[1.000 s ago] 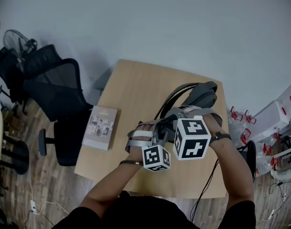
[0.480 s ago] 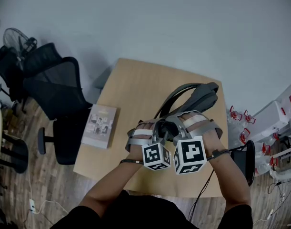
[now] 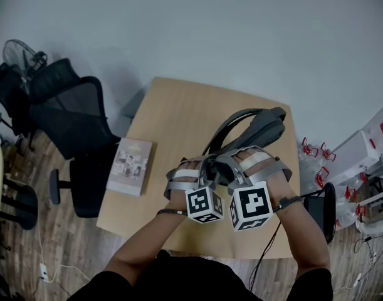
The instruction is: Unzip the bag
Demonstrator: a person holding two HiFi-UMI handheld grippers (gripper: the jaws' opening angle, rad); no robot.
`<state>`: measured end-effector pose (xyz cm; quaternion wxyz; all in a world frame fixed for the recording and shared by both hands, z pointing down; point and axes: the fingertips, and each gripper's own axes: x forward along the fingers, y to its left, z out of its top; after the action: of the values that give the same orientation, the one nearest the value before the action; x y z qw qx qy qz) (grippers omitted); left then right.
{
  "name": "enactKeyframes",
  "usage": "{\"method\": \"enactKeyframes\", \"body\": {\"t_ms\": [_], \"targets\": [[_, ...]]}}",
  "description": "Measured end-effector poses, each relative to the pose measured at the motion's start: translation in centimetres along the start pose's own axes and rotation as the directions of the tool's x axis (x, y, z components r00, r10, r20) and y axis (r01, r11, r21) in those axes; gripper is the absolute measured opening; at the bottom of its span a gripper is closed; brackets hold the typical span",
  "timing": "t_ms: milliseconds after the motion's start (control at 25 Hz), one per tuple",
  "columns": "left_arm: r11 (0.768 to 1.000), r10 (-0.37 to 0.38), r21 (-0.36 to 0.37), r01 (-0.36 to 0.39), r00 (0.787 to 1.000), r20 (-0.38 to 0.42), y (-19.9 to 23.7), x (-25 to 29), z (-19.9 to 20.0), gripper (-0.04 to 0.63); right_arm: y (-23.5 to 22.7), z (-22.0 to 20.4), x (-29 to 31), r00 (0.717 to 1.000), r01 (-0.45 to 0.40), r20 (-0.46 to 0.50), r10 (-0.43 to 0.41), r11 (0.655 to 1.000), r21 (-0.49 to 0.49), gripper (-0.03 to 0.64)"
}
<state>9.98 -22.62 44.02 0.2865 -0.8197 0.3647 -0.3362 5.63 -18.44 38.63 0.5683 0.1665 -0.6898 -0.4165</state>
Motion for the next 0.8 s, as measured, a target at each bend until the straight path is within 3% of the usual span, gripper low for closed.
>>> {"method": "enactKeyframes", "body": {"t_ms": [160, 440, 720, 800], "targets": [[1.000, -0.008, -0.013, 0.008, 1.000, 0.007, 0.0, 0.0, -0.1, 0.118, -0.5, 0.1, -0.5, 0.994, 0.018, 0.108, -0.035, 0.989, 0.149, 0.048], [0.999, -0.022, -0.027, 0.023, 0.999, 0.027, -0.1, -0.1, 0.0, 0.118, -1.0, -0.1, -1.4, 0.974, -0.003, 0.217, -0.069, 0.949, 0.314, 0.044], [0.999, -0.030, -0.042, 0.031, 0.999, 0.037, -0.2, -0.3, 0.0, 0.117, -1.9, -0.2, -2.6, 0.943, 0.041, 0.271, -0.193, 0.876, 0.480, 0.034], [0.998, -0.031, -0.052, 0.033, 0.999, 0.041, -0.1, -0.3, -0.1, 0.117, -2.2, -0.3, -2.8, 0.928, 0.053, 0.285, -0.240, 0.842, 0.537, 0.032]]}}
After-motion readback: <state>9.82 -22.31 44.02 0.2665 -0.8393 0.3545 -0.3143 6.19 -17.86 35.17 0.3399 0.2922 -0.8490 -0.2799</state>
